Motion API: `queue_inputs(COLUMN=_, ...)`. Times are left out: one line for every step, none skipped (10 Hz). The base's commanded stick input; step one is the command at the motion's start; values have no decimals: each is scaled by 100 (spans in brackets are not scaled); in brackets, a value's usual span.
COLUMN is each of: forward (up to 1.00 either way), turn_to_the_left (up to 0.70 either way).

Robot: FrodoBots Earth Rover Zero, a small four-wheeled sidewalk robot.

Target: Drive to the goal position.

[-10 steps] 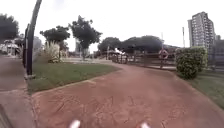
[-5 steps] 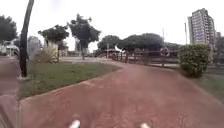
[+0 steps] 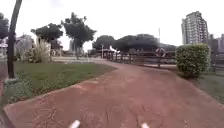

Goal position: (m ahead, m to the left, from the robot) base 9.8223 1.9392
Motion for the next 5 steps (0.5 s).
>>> queue_inputs(forward=50, turn_to_the_left=-47)
queue_inputs(forward=50, turn_to_the_left=-47)
queue_inputs(forward=50, turn_to_the_left=-47)
queue_inputs(forward=50, turn_to_the_left=-47)
queue_inputs(forward=50, turn_to_the_left=-47)
